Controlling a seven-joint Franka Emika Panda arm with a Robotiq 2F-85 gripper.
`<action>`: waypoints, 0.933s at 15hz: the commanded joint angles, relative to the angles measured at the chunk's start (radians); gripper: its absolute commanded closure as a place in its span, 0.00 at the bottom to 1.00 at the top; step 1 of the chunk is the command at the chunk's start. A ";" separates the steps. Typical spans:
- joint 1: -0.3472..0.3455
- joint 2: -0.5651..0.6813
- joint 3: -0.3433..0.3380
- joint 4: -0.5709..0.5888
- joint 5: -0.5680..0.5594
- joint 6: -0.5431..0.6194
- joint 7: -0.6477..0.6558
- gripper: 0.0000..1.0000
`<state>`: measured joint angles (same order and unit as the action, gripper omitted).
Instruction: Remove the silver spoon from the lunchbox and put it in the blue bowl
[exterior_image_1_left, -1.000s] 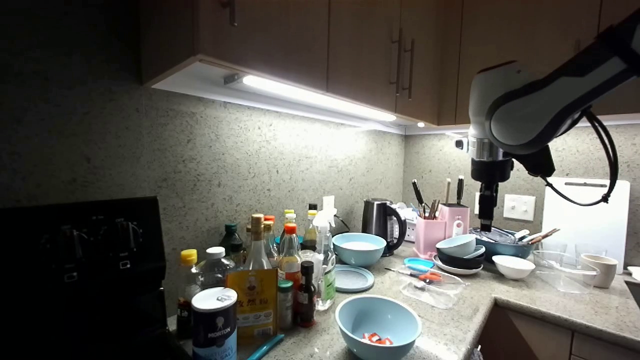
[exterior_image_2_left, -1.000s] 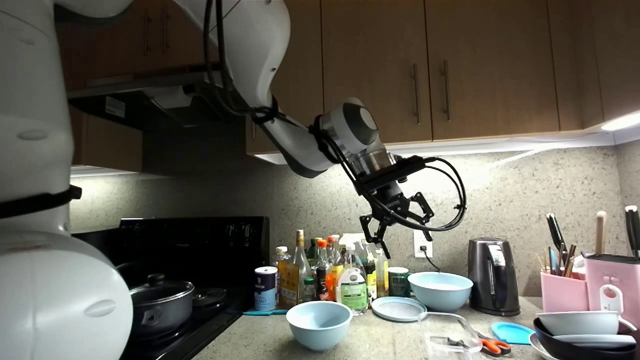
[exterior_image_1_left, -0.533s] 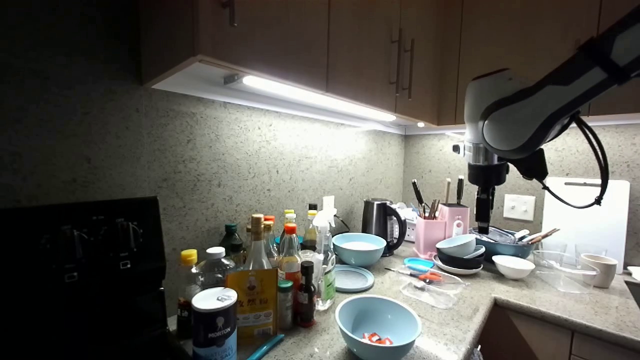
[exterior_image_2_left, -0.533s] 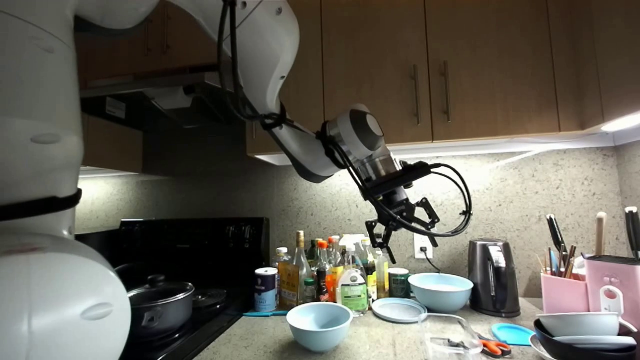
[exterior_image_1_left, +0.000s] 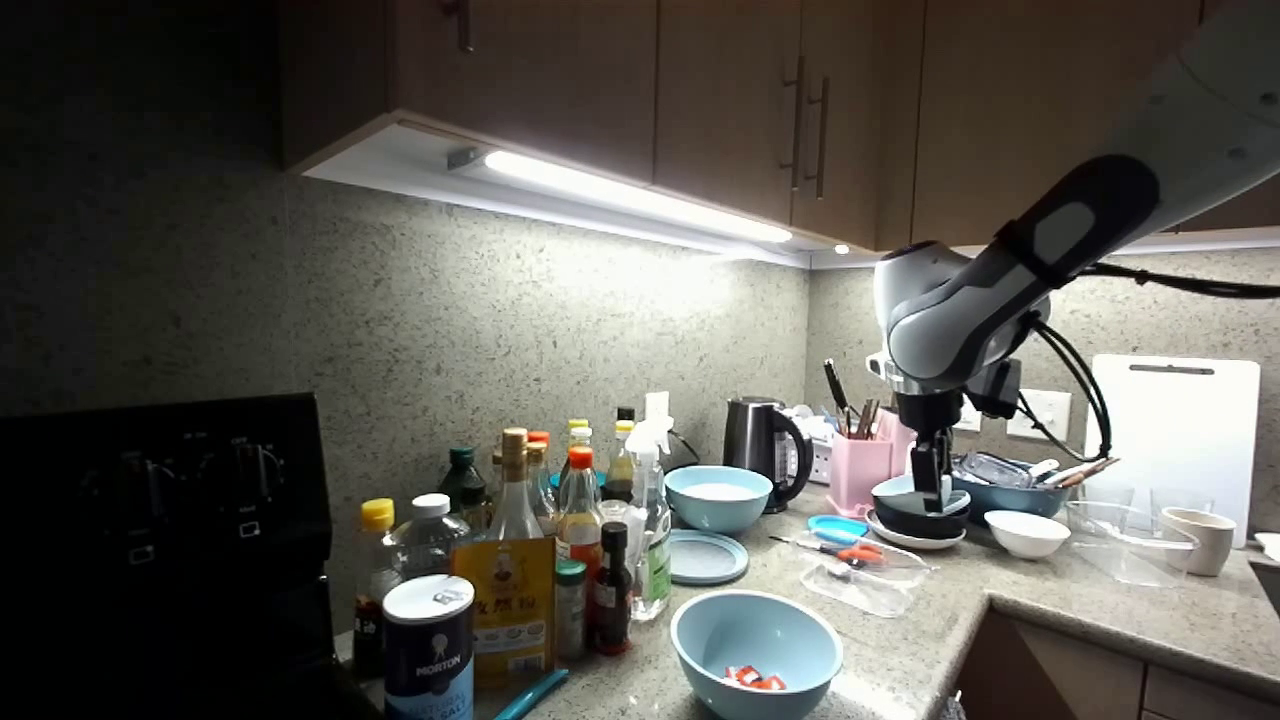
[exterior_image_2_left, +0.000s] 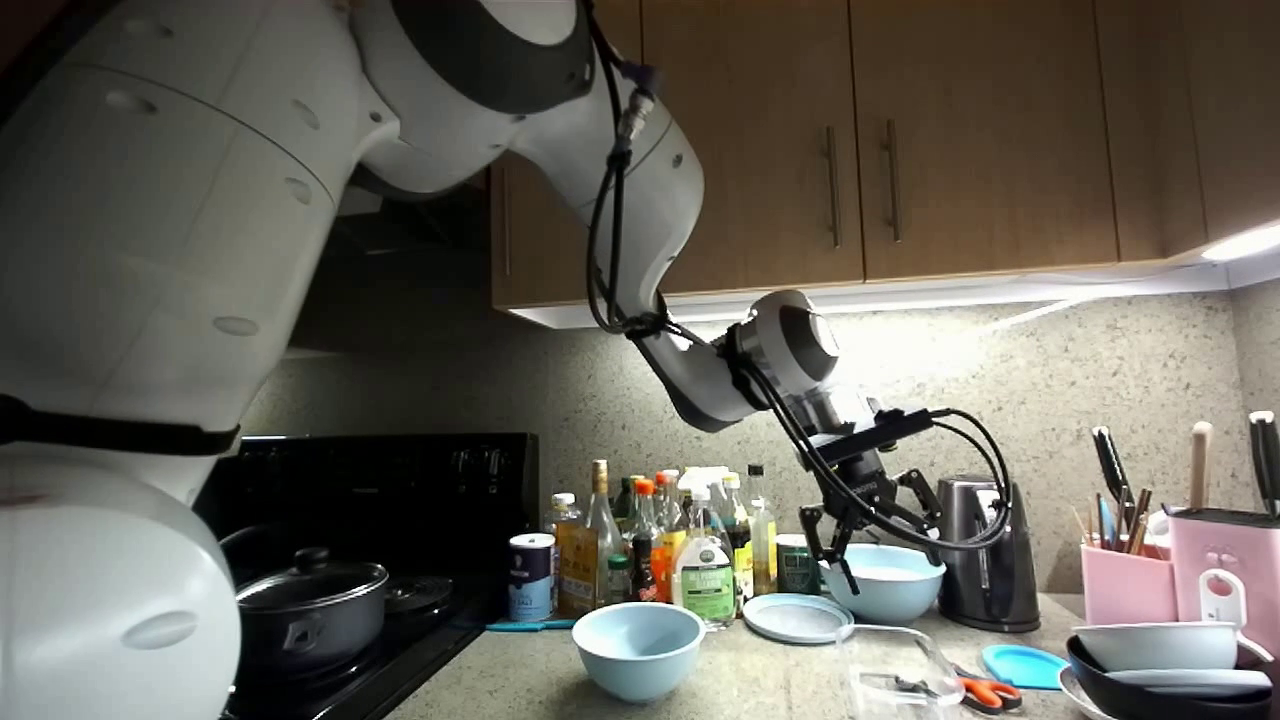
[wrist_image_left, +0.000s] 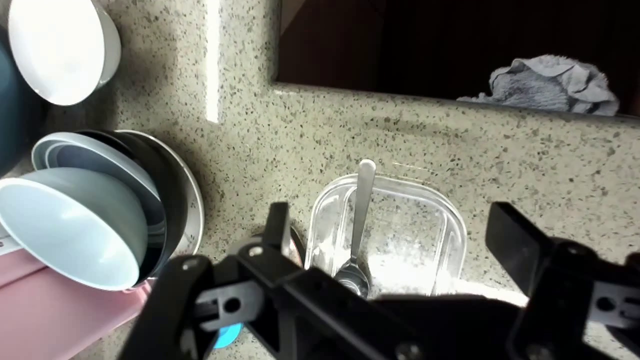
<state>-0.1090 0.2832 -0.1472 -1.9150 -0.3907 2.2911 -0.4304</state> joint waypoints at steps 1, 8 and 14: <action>-0.028 0.114 0.033 0.144 0.031 -0.041 -0.074 0.00; -0.016 0.134 0.030 0.149 -0.001 -0.017 -0.018 0.00; -0.020 0.265 0.030 0.293 0.017 -0.168 -0.025 0.00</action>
<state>-0.1146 0.4617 -0.1278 -1.7242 -0.3859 2.2056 -0.4502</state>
